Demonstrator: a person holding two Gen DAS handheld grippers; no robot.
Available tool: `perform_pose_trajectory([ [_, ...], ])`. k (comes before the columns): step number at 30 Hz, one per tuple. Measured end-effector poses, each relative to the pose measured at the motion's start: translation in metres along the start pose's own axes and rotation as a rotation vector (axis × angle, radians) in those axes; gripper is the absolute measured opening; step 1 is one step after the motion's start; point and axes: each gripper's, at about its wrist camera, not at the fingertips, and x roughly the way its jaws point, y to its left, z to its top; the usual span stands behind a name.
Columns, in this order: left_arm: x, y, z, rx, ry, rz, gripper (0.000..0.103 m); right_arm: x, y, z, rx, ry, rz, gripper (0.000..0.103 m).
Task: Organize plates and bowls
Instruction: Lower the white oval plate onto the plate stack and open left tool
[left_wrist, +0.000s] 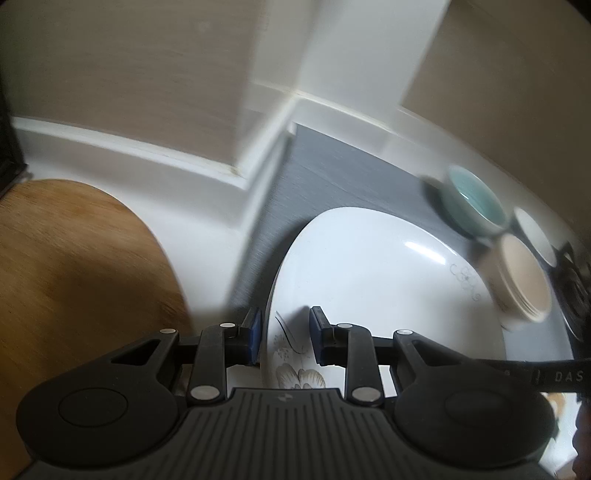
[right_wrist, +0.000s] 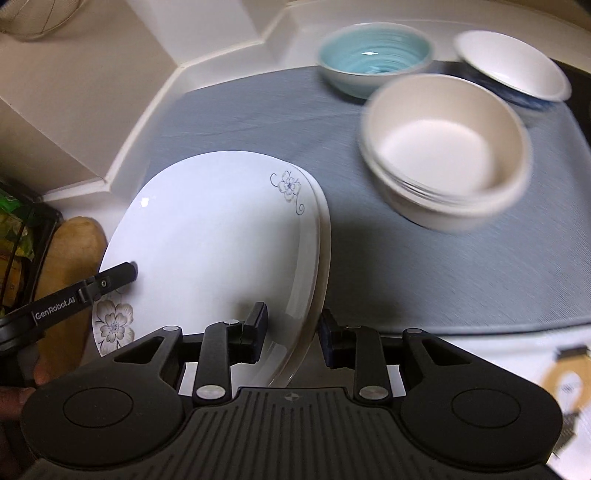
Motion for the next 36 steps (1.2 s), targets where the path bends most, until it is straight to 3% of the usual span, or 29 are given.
perform_pose_trajectory([
  [4, -0.001, 0.017, 0.008, -0.035, 0.003, -0.01, 0.03, 0.008, 0.014, 0.009, -0.009, 0.001, 0.004, 0.032],
  [10, -0.013, 0.007, 0.002, -0.019, -0.048, 0.0, 0.032, 0.007, 0.015, 0.007, 0.013, -0.004, -0.006, 0.034],
  [19, -0.04, -0.015, -0.008, 0.019, -0.151, 0.046, 0.039, -0.036, -0.003, -0.002, 0.004, -0.114, -0.08, 0.035],
  [26, -0.074, -0.039, -0.021, 0.045, -0.193, 0.088, 0.039, -0.096, -0.045, -0.007, 0.051, -0.325, -0.145, 0.036],
  [29, -0.092, -0.053, -0.035, 0.046, -0.21, 0.112, 0.04, -0.101, -0.074, 0.001, 0.123, -0.388, -0.206, 0.046],
  [32, -0.109, -0.071, -0.051, 0.038, -0.205, 0.138, 0.04, -0.096, -0.107, 0.012, 0.221, -0.403, -0.261, 0.048],
  [36, -0.127, -0.099, -0.072, 0.083, -0.21, 0.16, 0.04, -0.082, -0.138, 0.027, 0.281, -0.358, -0.246, 0.048],
])
